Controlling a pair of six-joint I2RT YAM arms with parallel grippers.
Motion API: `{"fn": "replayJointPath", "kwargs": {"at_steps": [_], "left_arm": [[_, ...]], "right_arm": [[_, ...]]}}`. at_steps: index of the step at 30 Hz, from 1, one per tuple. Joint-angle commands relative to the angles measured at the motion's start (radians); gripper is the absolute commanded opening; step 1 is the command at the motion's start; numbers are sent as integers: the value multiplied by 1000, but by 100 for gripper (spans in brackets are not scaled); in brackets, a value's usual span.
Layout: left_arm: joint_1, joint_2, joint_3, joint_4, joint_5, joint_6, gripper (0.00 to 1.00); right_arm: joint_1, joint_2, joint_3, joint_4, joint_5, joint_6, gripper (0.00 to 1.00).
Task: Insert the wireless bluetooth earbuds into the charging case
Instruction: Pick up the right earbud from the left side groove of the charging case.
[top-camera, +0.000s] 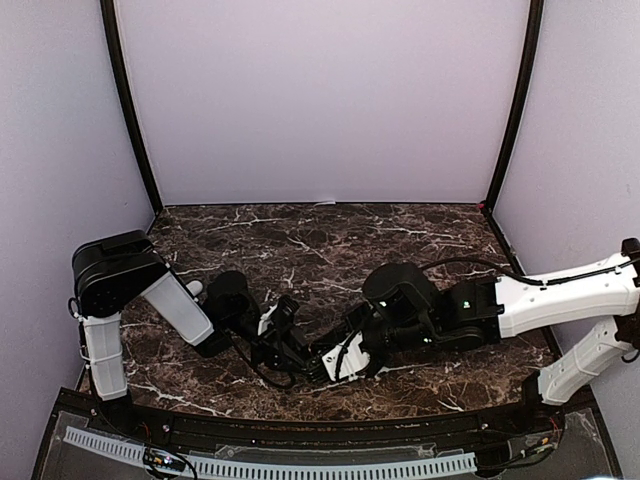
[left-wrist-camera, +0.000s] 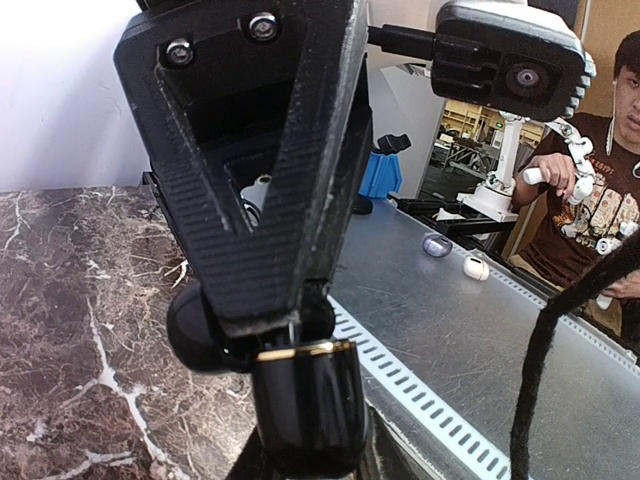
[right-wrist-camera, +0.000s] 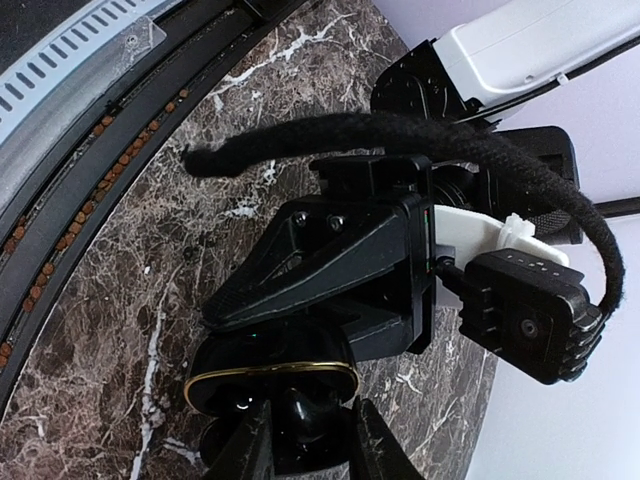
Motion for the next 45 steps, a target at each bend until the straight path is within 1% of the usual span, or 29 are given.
{"fn": "replayJointPath", "kwargs": {"at_steps": [1, 5, 10, 15, 22, 29, 37, 45], "left_arm": [[3, -57, 10, -27, 26, 27, 0], [3, -63, 16, -70, 30, 48, 0], [3, -65, 21, -89, 36, 52, 0], [3, -67, 22, -90, 38, 49, 0], [3, -67, 16, -81, 37, 48, 0], [6, -48, 4, 12, 46, -8, 0], [22, 24, 0, 242, 61, -166, 0], [24, 29, 7, 215, 60, -170, 0]], "right_arm": [[14, 20, 45, -38, 12, -32, 26], [19, 39, 63, -71, 14, -53, 26], [29, 52, 60, -56, 21, -70, 25], [39, 67, 61, -52, 42, -88, 18], [45, 51, 41, -25, 62, -96, 13], [45, 7, 21, -37, 69, -89, 9], [47, -43, 3, -59, 76, -59, 5], [46, -57, 7, -69, 89, -43, 4]]}}
